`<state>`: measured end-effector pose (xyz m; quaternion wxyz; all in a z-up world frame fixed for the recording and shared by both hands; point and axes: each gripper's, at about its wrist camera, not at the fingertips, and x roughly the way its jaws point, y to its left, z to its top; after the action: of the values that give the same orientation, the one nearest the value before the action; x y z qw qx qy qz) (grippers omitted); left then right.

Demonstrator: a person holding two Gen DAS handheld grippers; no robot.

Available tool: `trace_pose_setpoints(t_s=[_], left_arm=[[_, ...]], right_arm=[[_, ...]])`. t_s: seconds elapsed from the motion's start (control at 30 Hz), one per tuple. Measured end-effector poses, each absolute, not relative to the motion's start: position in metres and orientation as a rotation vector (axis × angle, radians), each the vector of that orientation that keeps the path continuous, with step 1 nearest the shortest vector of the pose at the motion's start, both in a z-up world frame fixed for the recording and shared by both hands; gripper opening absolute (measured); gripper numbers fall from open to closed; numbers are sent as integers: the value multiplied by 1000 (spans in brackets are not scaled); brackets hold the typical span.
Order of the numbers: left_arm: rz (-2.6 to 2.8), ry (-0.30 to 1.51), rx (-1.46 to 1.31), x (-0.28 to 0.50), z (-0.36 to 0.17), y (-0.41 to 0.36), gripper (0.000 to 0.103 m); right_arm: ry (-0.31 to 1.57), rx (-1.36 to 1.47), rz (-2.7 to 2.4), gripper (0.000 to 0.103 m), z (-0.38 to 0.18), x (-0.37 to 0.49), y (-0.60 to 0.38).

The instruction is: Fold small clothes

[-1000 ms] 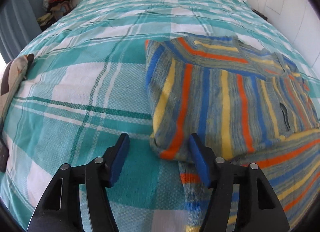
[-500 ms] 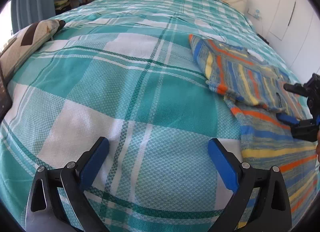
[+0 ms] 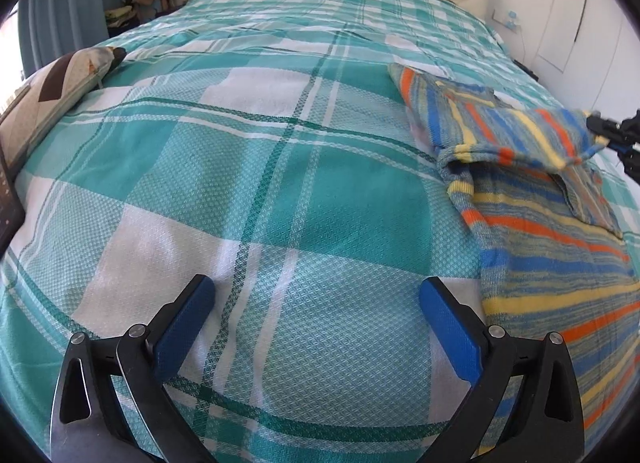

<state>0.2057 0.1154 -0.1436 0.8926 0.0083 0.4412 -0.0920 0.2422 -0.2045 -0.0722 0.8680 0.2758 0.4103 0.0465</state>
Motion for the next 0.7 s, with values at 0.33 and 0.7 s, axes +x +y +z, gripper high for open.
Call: trace_pose_setpoints(t_s=[0.33,0.7], left_arm=[[-190,915,18,206,-144,115,102],[-187,916,21,207,-144,115,102]], right_arm=[[951,734,122,59,-124,212,-259],[1000,872,-27,3,-141,261,-297]])
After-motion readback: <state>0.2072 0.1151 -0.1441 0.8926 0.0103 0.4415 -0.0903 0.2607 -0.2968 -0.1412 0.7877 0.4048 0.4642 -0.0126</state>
